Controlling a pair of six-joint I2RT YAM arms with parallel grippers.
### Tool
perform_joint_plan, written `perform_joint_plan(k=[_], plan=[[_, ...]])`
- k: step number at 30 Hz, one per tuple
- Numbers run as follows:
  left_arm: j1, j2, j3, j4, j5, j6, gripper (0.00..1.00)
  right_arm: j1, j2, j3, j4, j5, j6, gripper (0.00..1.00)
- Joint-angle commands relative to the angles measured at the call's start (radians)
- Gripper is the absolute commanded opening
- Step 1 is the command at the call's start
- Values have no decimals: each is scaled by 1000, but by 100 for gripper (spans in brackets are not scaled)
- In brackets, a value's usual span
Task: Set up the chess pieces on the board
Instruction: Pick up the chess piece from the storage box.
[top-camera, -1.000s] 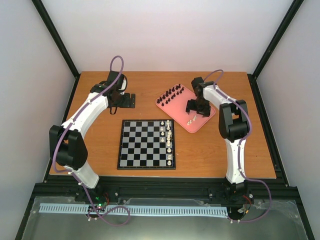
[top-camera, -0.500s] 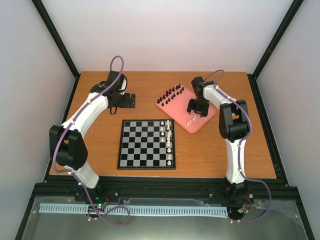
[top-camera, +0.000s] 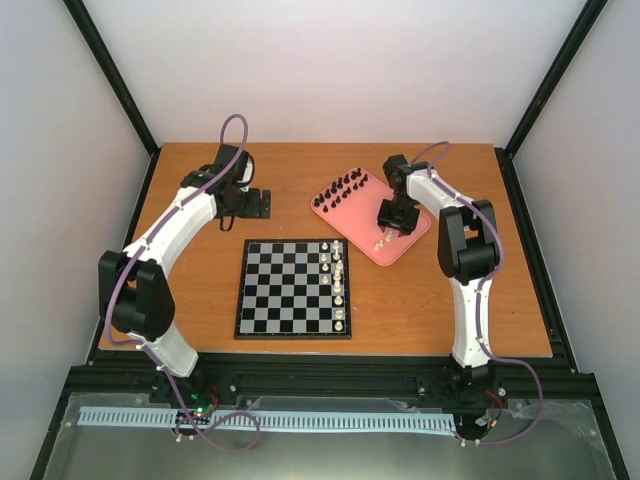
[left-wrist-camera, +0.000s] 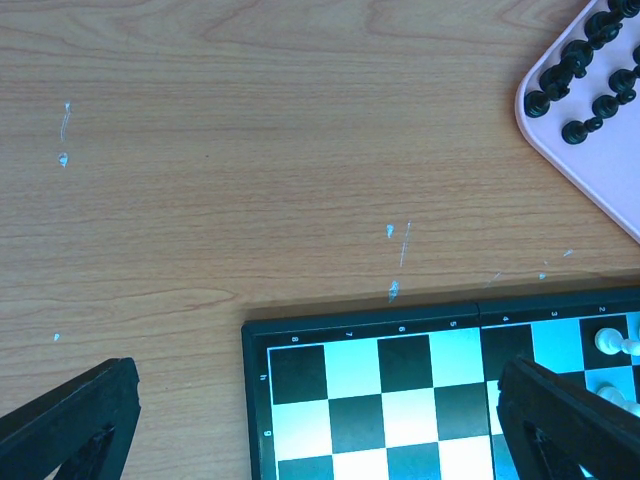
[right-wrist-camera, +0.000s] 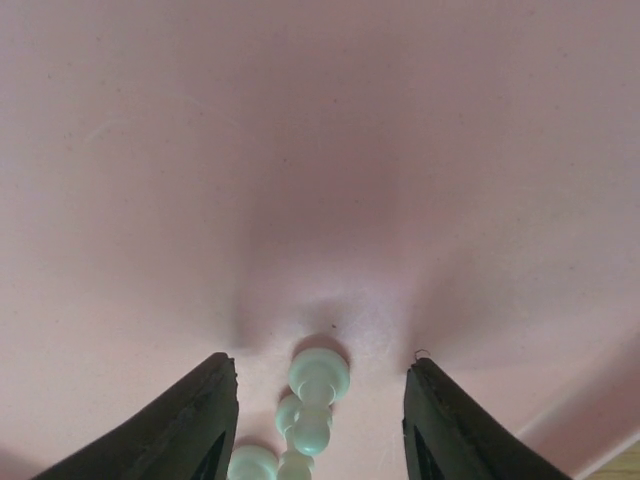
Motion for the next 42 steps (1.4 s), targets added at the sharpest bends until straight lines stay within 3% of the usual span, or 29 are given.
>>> perform_joint_plan(k=[1, 13, 23, 42], plan=[[1, -34, -1, 22, 4, 0, 100, -7, -40, -19, -1, 1, 17, 50], [1, -37, -3, 16, -9, 3, 100, -6, -9, -10, 35, -29, 24, 25], [0, -32, 5, 15, -11, 4, 100, -6, 18, 40, 17, -9, -3, 15], [1, -36, 27, -5, -30, 11, 100, 46, -51, 203, -82, -24, -106, 9]])
